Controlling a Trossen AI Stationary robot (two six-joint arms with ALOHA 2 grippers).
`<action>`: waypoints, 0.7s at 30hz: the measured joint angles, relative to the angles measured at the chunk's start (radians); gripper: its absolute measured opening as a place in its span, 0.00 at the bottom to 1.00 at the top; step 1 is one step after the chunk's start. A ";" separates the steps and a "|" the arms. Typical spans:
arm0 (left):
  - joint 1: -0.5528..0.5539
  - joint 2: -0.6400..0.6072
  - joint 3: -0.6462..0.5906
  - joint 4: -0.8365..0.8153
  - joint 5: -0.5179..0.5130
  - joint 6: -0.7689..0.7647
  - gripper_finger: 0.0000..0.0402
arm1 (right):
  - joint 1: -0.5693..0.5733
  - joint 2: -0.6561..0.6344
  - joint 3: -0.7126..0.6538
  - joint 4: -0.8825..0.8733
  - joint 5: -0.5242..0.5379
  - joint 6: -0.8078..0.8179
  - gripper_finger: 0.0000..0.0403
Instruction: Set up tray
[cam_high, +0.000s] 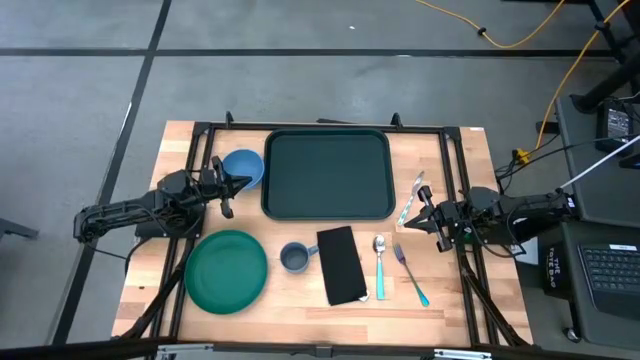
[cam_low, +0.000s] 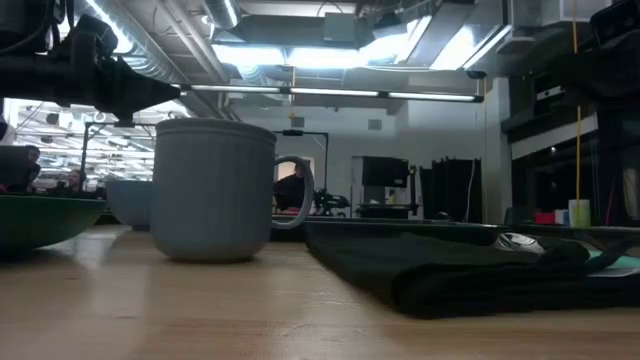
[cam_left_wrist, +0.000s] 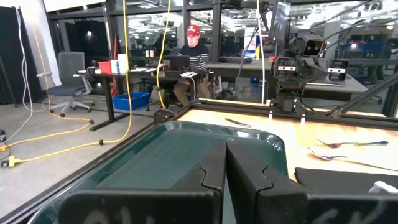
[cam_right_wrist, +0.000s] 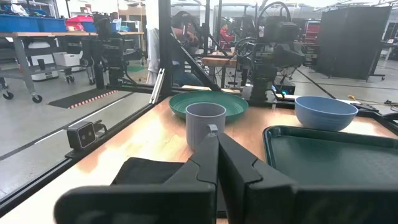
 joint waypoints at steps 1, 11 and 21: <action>0.000 0.000 0.000 0.000 0.000 0.000 0.02 | 0.000 0.000 0.000 0.000 0.000 0.000 0.02; 0.000 0.000 0.000 0.000 0.000 0.000 0.02 | 0.000 0.000 0.000 0.000 0.000 0.000 0.02; 0.000 0.000 0.000 0.000 0.000 0.000 0.02 | 0.000 0.000 0.000 0.000 0.000 0.000 0.02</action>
